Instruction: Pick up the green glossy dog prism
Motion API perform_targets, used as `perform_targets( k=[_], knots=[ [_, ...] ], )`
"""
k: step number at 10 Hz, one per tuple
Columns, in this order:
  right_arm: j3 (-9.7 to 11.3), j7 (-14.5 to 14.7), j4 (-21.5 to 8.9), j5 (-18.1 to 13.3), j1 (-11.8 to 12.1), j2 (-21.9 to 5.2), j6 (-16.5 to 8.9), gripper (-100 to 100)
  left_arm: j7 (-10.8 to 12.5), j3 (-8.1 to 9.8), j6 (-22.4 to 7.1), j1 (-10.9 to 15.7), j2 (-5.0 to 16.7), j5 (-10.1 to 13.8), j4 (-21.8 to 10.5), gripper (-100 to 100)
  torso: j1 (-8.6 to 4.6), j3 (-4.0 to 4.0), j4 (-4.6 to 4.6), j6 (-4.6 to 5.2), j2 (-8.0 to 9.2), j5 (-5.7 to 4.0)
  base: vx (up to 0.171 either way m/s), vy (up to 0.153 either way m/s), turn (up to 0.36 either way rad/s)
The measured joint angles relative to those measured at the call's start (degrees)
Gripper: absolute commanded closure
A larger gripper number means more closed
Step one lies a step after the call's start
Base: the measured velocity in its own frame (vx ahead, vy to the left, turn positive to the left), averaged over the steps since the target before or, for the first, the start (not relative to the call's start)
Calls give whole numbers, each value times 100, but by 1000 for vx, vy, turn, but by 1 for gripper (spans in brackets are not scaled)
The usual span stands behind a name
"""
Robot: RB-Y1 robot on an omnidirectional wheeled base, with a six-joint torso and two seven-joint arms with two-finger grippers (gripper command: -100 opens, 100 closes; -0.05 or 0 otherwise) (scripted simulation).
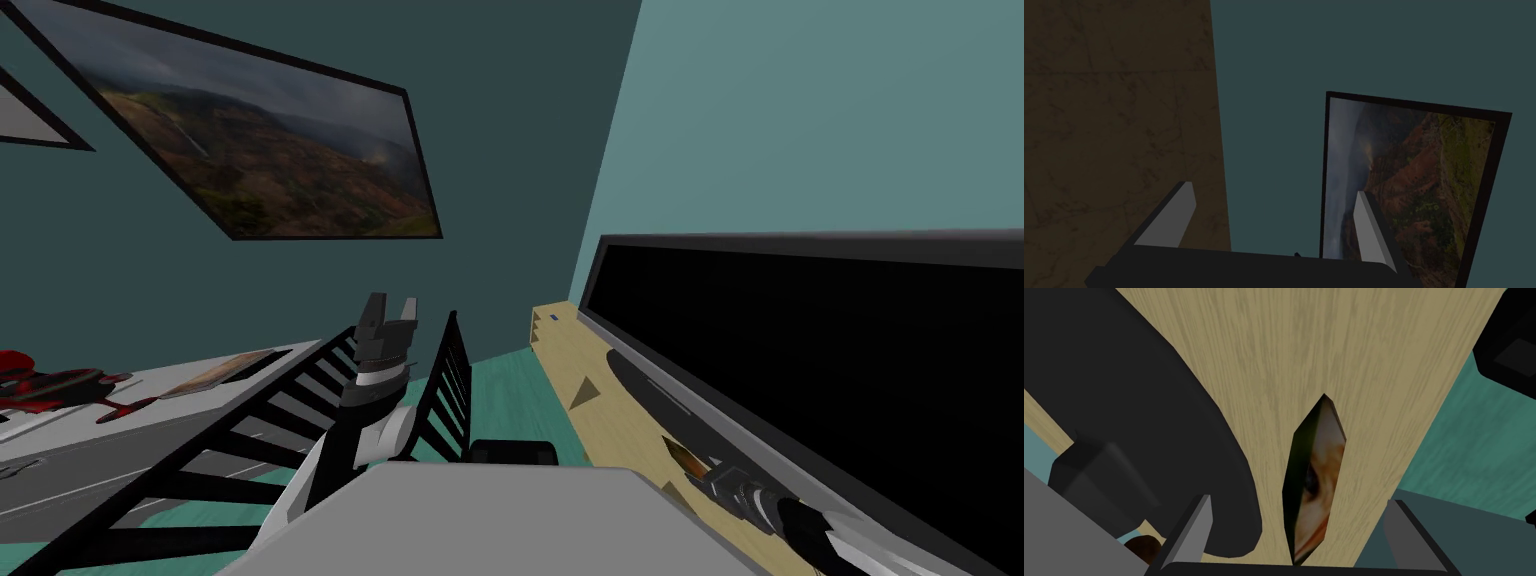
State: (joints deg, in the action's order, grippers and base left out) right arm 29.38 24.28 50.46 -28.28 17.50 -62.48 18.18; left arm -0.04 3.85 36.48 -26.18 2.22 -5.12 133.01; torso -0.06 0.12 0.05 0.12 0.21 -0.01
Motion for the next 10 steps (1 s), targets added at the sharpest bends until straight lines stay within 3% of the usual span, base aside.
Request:
perform_targets(
  k=[1, 3, 4, 9, 10],
  knots=[
    [-31, 105, 82, 173, 185, -46, -61, -100, 0, -1, 0, 1, 0, 0, 0, 0, 1, 1, 1, -6, 3, 2, 2, -37, 147],
    [-43, 230, 106, 460, 315, -37, -141, -100, 0, 0, 0, 0, 0, 0, 0, 0, 0, -2, -1, -1, -3, 0, 2, -27, 116],
    [-88, 335, 271, 636, 528, -87, -253, -100, 0, 0, 0, 1, 0, 0, 0, 0, -9, -4, -1, -6, -8, 0, -7, -37, 153],
    [-120, 672, 346, 1369, 946, -111, -463, -100, 0, 0, 0, 0, 0, 0, 0, 0, -4, -3, -1, -2, -4, -1, -6, -23, 86],
    [-126, 684, 346, 1382, 953, -108, -463, 100, 0, 0, 0, 0, 0, 0, 0, 0, 1, -3, -1, -1, -6, 0, 0, 0, 0]
  ],
)
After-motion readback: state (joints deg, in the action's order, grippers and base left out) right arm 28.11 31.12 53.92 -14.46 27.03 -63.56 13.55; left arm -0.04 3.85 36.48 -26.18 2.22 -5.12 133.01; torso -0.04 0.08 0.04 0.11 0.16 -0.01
